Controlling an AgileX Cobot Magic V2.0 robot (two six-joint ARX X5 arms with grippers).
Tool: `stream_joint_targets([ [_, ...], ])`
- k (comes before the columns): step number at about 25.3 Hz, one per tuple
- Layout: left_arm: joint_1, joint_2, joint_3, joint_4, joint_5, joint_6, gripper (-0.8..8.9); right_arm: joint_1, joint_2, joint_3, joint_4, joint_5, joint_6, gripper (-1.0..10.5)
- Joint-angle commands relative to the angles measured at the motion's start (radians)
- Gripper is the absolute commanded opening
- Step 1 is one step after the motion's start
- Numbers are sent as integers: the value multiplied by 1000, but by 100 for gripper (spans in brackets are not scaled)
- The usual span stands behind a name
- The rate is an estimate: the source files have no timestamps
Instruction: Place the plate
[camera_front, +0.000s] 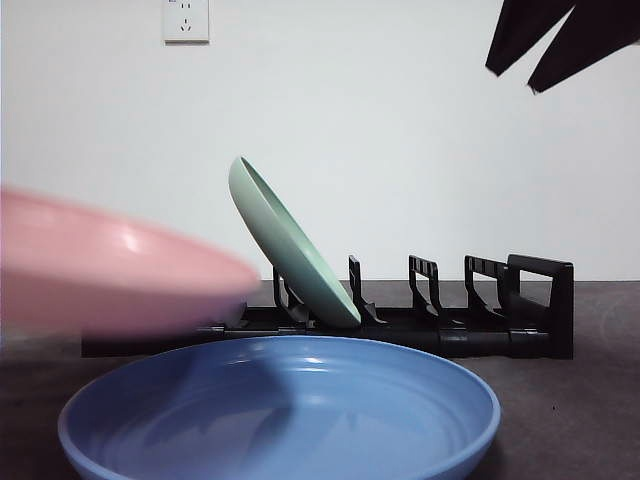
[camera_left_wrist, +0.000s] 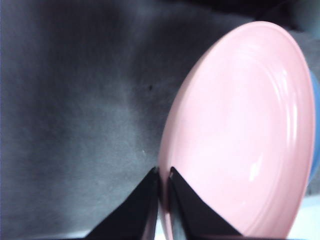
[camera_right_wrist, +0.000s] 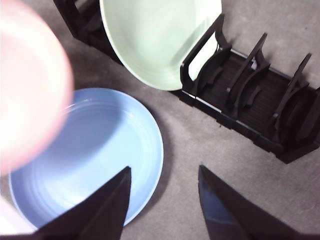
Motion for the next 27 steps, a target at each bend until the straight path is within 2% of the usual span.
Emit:
stream_joint_targets([
  [1, -45, 6, -55, 123, 10, -140, 15, 9, -14, 10, 10, 5, -9, 216],
  [7, -180, 50, -139, 293, 5, -267, 15, 9, -38, 10, 23, 6, -9, 216],
  [15, -334, 169, -147, 444, -45, -358, 15, 9, -38, 10, 22, 5, -9, 216],
  [20, -397, 262, -147, 510, -53, -383, 15, 9, -38, 10, 22, 5, -16, 216],
  [22, -425, 299, -147, 524, -89, -383, 15, 9, -38, 10, 21, 5, -16, 216],
  [27, -454, 311, -147, 531, -127, -390, 37, 9, -38, 10, 21, 5, -16, 216],
])
